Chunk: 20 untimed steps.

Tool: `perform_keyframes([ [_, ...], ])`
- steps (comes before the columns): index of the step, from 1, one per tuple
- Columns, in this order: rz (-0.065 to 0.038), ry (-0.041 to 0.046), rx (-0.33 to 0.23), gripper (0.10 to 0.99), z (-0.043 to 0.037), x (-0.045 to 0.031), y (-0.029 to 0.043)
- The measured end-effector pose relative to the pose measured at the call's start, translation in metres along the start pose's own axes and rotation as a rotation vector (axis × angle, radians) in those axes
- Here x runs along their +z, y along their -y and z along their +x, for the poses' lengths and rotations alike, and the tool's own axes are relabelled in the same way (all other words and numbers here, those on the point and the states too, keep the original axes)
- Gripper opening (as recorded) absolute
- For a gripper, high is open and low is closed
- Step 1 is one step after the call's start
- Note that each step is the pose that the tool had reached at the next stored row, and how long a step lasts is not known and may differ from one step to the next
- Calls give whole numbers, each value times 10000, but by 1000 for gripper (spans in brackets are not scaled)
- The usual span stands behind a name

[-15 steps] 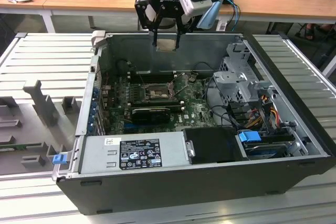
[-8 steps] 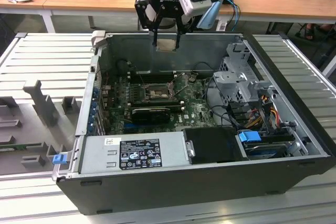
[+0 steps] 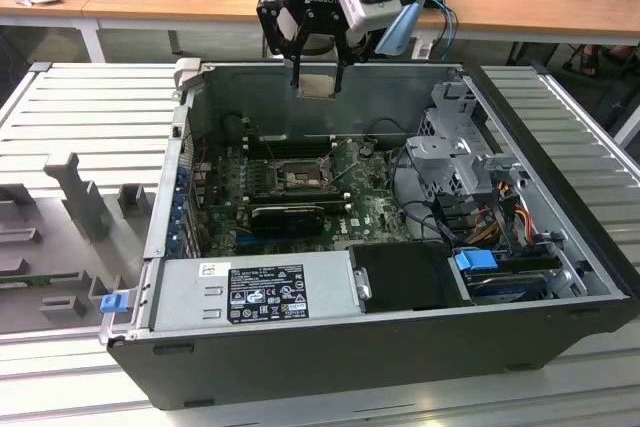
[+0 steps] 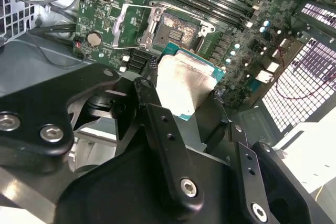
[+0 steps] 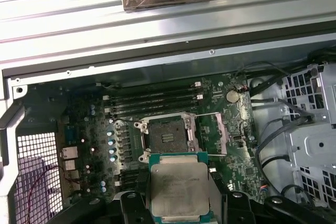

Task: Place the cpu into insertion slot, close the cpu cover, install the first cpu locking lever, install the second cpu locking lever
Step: 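Place the cpu into insertion slot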

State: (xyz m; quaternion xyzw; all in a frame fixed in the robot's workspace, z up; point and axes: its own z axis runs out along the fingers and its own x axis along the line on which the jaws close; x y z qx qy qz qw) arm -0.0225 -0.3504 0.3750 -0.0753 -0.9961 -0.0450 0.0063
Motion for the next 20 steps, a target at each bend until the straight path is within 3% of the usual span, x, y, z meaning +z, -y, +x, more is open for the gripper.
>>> perform_keyframes([
  [20,-7,31,352,529,0,0,0],
])
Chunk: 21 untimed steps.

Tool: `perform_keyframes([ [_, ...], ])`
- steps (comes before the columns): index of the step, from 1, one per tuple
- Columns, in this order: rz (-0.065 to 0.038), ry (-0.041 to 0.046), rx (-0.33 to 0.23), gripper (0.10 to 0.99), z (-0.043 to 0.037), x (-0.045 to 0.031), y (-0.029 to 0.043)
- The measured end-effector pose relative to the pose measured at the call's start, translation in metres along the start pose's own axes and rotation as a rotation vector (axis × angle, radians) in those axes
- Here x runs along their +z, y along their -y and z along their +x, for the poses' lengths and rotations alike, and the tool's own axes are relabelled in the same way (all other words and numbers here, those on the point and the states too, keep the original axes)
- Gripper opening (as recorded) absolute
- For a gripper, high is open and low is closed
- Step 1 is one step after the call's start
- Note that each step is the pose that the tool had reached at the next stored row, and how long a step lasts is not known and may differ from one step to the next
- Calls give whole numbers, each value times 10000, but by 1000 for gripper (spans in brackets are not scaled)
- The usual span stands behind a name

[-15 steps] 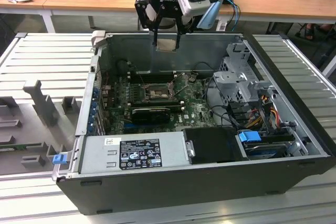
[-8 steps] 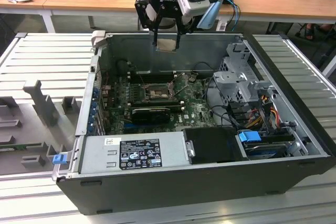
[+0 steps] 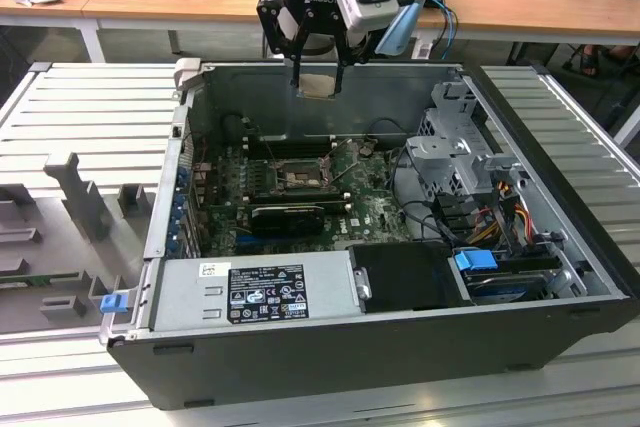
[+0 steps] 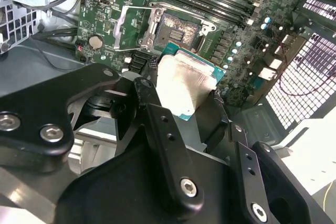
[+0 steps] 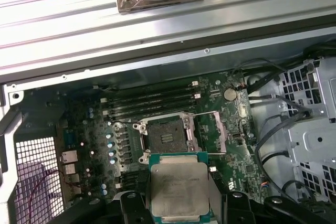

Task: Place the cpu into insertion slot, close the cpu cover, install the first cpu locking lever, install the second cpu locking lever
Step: 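Place the cpu into insertion slot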

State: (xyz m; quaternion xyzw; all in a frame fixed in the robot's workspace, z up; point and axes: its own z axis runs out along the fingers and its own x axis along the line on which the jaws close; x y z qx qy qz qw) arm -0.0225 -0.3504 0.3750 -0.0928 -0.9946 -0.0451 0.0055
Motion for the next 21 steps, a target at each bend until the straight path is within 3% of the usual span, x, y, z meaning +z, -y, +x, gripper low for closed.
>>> perform_keyframes([
  [21,-6,27,299,529,0,0,0],
])
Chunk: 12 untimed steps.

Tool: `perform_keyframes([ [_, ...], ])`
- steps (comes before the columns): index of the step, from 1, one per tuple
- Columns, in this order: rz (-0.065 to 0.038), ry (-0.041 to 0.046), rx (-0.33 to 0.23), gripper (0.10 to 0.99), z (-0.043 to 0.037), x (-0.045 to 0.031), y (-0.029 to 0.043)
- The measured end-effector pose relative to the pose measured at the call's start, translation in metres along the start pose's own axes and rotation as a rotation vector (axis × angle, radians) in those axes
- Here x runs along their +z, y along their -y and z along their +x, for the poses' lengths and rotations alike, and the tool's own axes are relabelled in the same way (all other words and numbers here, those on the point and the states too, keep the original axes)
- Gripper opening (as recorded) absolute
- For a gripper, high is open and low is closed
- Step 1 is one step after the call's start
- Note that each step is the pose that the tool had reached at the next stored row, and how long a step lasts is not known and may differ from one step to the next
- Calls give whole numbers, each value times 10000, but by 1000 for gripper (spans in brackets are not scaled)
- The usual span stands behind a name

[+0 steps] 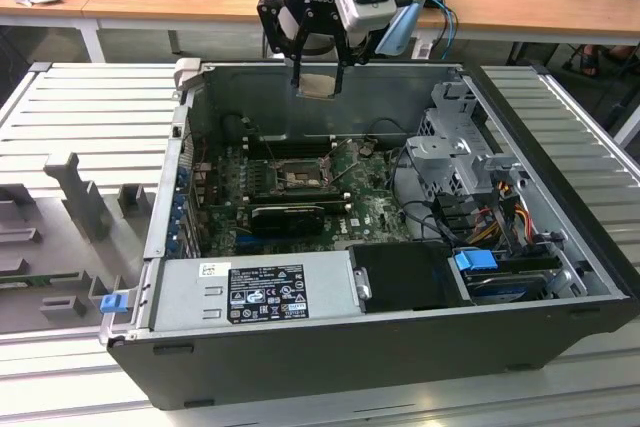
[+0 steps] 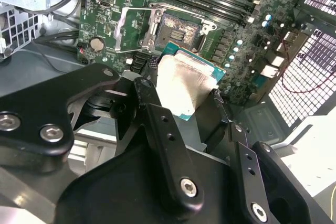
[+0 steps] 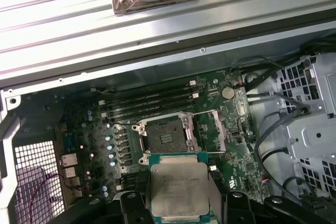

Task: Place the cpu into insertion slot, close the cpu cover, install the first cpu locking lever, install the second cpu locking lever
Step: 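Place the cpu into insertion slot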

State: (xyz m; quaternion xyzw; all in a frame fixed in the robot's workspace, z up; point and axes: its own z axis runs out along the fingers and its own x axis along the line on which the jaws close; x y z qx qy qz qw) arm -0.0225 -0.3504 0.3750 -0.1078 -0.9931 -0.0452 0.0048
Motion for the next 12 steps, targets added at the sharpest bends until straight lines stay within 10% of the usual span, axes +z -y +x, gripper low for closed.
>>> perform_keyframes([
  [12,-2,15,163,529,0,0,0],
])
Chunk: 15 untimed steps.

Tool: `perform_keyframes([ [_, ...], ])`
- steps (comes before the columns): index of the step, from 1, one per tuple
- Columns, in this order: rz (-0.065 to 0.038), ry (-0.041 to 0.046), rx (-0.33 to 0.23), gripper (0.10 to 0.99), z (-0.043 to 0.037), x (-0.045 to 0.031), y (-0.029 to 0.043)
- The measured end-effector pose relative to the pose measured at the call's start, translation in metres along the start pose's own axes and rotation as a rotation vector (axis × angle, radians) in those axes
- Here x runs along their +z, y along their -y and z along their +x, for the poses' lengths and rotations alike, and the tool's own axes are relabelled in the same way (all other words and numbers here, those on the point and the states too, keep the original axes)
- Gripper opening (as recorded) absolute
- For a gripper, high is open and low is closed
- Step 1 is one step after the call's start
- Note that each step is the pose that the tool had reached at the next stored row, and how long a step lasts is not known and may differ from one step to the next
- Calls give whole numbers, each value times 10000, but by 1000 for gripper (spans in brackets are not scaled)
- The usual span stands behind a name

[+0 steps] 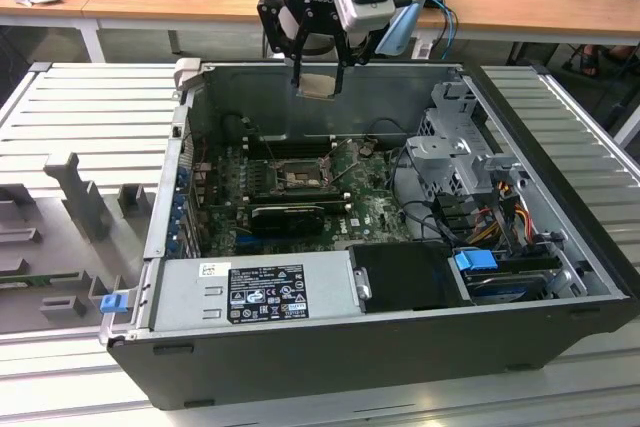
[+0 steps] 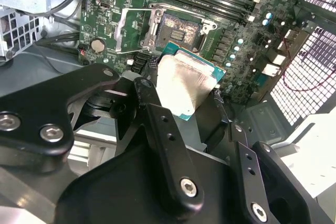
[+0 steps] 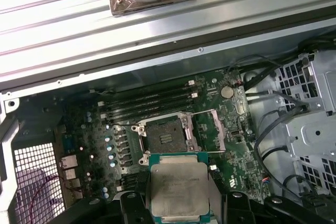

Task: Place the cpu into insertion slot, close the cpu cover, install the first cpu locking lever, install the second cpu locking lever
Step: 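Place the cpu into insertion slot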

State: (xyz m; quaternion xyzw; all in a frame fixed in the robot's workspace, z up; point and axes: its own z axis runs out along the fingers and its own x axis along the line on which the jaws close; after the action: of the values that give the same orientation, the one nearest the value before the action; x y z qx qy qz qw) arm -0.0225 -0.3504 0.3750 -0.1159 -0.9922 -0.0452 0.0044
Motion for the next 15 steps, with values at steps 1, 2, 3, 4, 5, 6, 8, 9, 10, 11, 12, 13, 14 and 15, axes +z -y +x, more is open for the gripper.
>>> perform_keyframes([
  [1,-1,1,13,529,0,0,0],
  [2,0,2,27,529,0,0,0],
  [3,-1,4,43,529,0,0,0],
  [4,-1,5,58,529,0,0,0],
  [5,-2,7,82,529,0,0,0],
  [6,-2,10,109,529,0,0,0],
  [8,-3,13,147,529,0,0,0],
  [9,-4,15,162,529,0,0,0],
  [10,-4,17,186,529,0,0,0],
  [11,-4,19,210,529,0,0,0],
  [12,-5,21,234,529,0,0,0],
  [13,-5,22,249,529,0,0,0],
  [14,-5,23,262,529,0,0,0],
  [15,-6,26,291,529,0,0,0],
])
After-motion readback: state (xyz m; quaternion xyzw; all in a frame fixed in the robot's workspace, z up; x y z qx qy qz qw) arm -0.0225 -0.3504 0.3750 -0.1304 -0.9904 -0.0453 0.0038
